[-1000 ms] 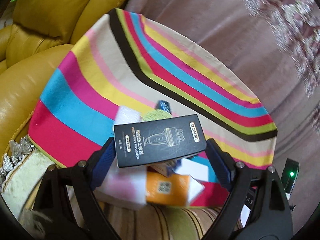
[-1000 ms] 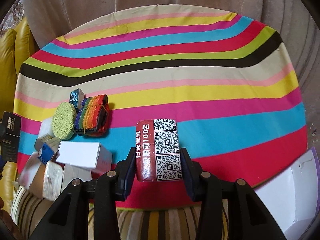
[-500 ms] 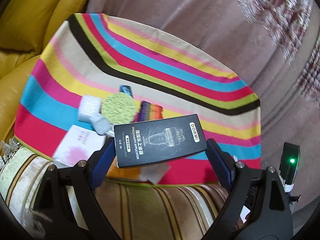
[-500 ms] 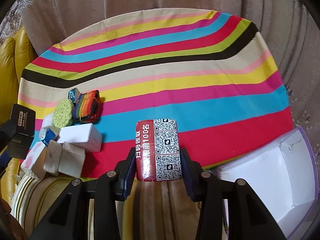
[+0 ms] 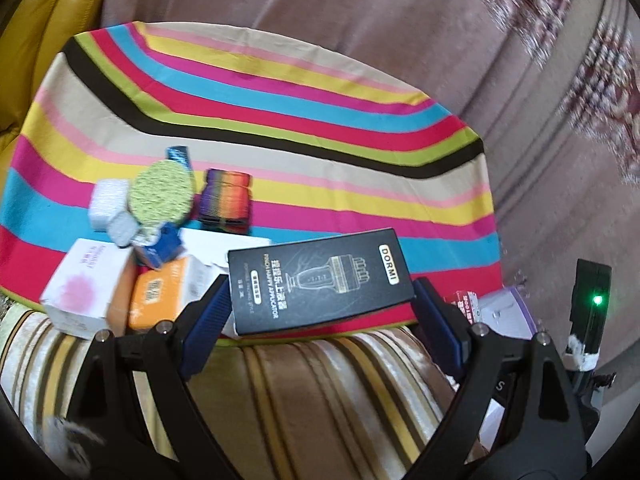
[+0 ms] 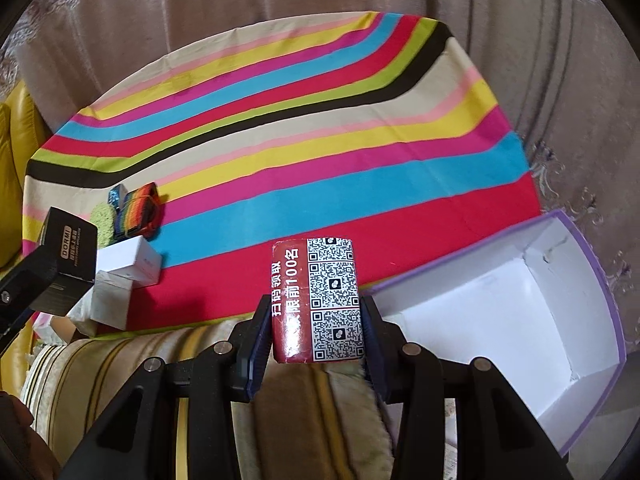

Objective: Organize objects
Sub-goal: 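Carry both boxes into the purple-rimmed box and open both tools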

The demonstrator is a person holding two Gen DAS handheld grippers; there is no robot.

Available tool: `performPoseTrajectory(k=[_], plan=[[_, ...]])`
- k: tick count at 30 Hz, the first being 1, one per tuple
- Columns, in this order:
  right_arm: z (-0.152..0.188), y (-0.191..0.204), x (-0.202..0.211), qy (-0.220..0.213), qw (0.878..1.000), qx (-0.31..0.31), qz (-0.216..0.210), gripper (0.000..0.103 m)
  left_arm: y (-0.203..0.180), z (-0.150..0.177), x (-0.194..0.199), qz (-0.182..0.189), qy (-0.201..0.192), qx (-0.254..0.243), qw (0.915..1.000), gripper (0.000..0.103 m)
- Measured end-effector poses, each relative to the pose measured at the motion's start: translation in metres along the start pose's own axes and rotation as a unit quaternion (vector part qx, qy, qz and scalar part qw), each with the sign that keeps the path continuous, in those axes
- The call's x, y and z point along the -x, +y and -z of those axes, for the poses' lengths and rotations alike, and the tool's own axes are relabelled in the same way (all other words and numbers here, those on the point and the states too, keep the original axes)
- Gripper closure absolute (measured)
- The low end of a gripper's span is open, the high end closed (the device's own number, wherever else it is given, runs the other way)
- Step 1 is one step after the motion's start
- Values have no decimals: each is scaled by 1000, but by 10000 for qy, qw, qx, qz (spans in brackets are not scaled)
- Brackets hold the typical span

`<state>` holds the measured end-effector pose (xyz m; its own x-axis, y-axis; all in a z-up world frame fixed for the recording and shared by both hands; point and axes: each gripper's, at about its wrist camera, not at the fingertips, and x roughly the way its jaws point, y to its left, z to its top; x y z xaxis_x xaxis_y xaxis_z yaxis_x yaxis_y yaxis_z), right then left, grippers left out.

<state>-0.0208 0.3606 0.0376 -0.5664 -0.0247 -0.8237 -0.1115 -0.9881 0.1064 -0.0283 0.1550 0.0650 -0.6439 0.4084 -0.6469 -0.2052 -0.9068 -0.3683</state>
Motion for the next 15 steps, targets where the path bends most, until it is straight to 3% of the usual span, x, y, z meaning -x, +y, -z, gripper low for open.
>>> performPoseTrajectory(k=[15], plan=[[15,-66,12,23,9979,-520,397,60,-78,21,-27,500,512,-856,9938,13]])
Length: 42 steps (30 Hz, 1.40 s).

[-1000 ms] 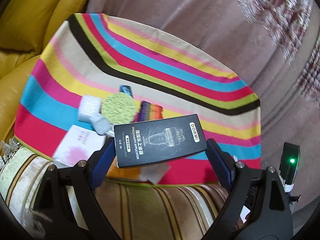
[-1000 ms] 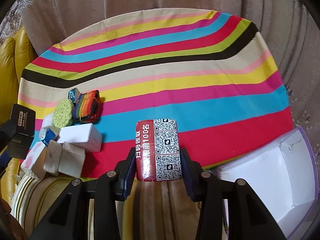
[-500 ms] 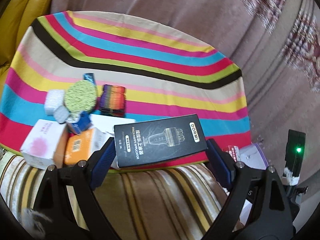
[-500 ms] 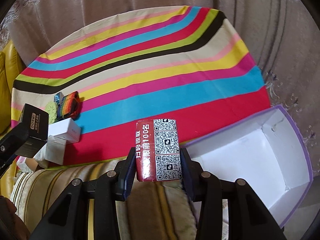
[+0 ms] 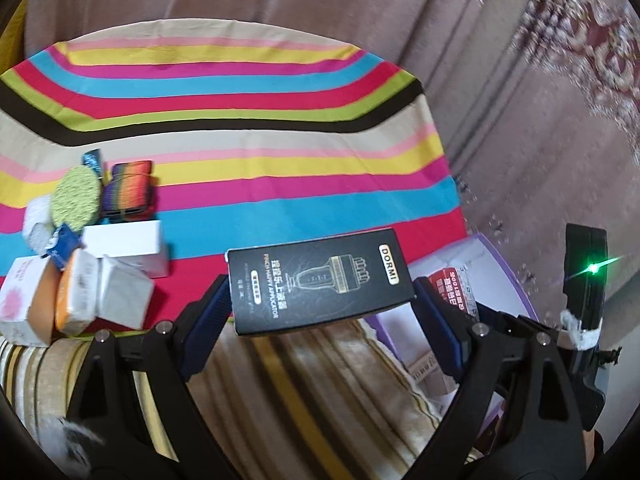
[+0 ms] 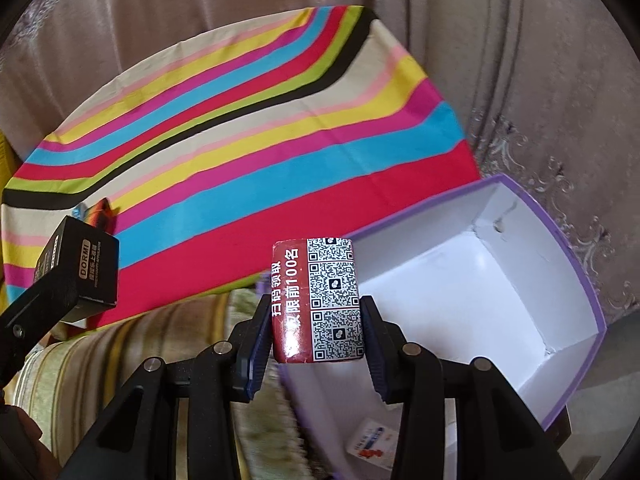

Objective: Organize objects
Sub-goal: 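Carry both boxes into the purple-rimmed box and open both tools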

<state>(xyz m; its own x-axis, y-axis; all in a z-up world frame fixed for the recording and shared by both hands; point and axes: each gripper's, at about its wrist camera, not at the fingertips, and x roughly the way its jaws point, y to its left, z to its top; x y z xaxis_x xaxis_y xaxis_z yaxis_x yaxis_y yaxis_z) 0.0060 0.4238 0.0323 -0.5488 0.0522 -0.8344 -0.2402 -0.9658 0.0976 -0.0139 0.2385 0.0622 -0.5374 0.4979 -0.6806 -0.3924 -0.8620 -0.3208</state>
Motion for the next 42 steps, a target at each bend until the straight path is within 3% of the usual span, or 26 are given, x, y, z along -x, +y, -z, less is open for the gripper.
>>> performPoseTrajectory(k=[7,21,27,35,42], plan=[[3,-34,3,-61,9985,-187,507,60,-32,0,-12,227,135,-410,9988,13],[4,-82,10,-167,9924,-634,1043,60,-79,3,-29,779,389,-967,9915,12],[6,-93,13,-176,9898,-788,1171,59,-91,6,-29,1095,466,-1111,9866,7],[8,-91,15,-171,9917,-823,969,48,-77,2,-25,750,436,-912,9920,7],[9,-72,14,-101,9952,-666,708,43,-50,2,-23,-131,565,-730,9956,7]])
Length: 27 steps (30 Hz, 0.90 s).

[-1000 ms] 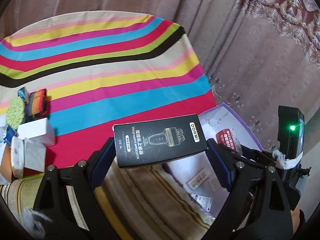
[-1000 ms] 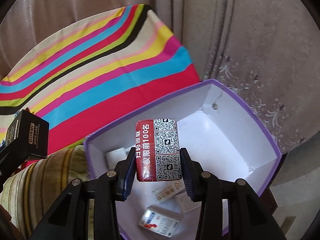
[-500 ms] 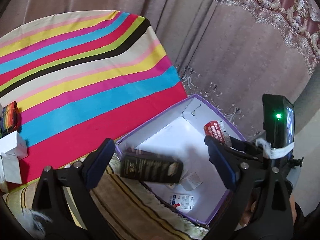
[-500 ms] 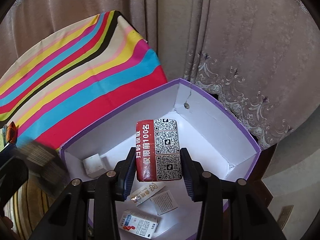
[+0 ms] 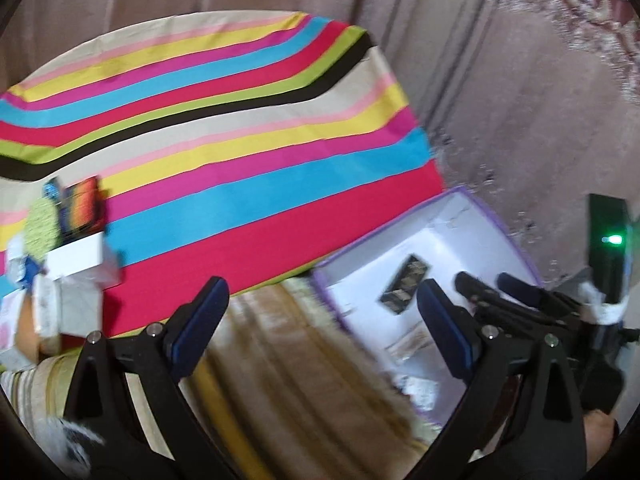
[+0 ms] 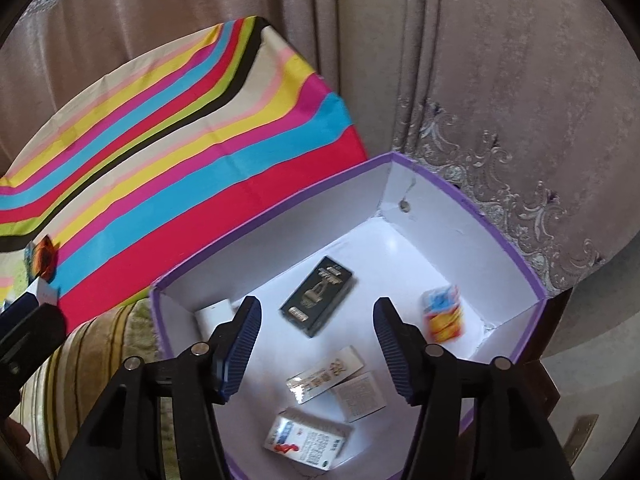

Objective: Organize objects
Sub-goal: 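Carry both boxes into the purple-rimmed box and open both tools, then move both tools back over the remaining boxes on the cloth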

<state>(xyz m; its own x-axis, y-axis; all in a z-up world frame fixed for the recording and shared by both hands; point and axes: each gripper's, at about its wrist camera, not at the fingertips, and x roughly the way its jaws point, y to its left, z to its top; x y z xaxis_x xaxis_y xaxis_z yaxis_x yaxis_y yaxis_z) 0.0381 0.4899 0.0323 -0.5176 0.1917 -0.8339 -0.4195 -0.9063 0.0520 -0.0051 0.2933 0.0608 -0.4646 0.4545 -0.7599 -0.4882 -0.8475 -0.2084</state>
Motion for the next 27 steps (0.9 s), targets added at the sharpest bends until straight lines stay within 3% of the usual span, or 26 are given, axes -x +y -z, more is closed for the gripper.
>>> performPoseTrajectory(k=[16,27], plan=[[7,75,14,28,9957,794,-477,38,75,16,34,-1167,-200,662,9908,7],[11,111,19,46,9912,1186,-581,38,108,25,52,-1415,-293,970,9847,7]])
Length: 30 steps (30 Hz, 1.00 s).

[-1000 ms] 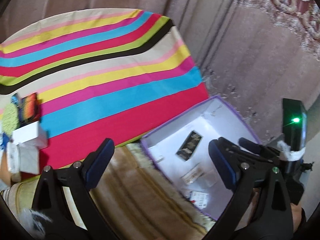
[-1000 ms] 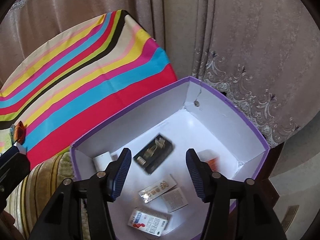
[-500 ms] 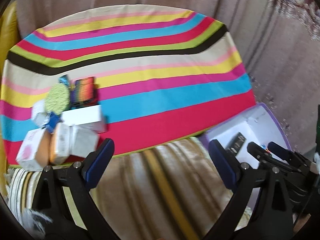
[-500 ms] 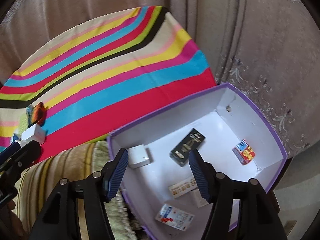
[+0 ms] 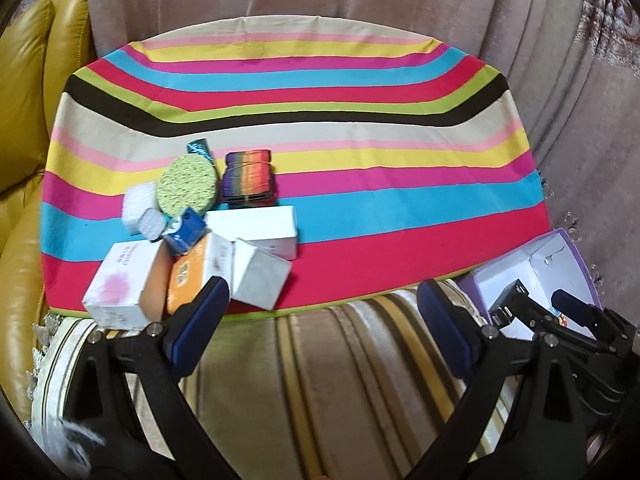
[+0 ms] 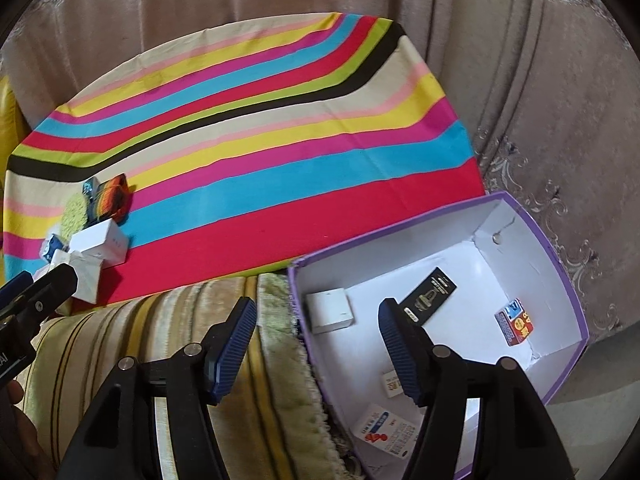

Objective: Organize objects
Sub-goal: 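Move both tools back over the remaining boxes on the cloth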

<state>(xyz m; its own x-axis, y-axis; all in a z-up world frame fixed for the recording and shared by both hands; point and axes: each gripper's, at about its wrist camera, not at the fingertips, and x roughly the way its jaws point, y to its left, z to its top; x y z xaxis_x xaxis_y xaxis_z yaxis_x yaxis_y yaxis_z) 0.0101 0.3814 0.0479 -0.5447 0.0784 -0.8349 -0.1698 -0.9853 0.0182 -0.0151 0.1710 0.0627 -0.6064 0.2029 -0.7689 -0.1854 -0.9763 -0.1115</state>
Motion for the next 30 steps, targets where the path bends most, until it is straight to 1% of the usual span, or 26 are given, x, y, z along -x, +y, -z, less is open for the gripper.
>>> performPoseTrajectory(k=[8,13,15,19,20,23,26,30], plan=[[-3,31,-2,27,9995,285,-137,38,25,2,8,-149,-72,154,9997,7],[-3,55,-2,15,9983,480,-317,38,61,9,22,-293,-222,426,9984,7],[-2,65,-4,38,9975,605,-363,38,80,13,27,-323,-258,617,9972,7],[-2,86,-6,72,9953,800,-532,38,114,21,32,-384,-205,996,9941,7],[-3,90,-6,73,9949,830,-572,38,123,23,34,-452,-206,1064,9931,7],[-4,104,-5,53,9927,964,-727,38,137,26,31,-554,-102,1168,9916,7],[-4,120,-8,112,9897,1103,-901,38,152,27,21,-606,113,1351,9889,7],[-4,142,-9,163,9846,1342,-1105,38,161,25,5,-474,370,1429,9879,7]])
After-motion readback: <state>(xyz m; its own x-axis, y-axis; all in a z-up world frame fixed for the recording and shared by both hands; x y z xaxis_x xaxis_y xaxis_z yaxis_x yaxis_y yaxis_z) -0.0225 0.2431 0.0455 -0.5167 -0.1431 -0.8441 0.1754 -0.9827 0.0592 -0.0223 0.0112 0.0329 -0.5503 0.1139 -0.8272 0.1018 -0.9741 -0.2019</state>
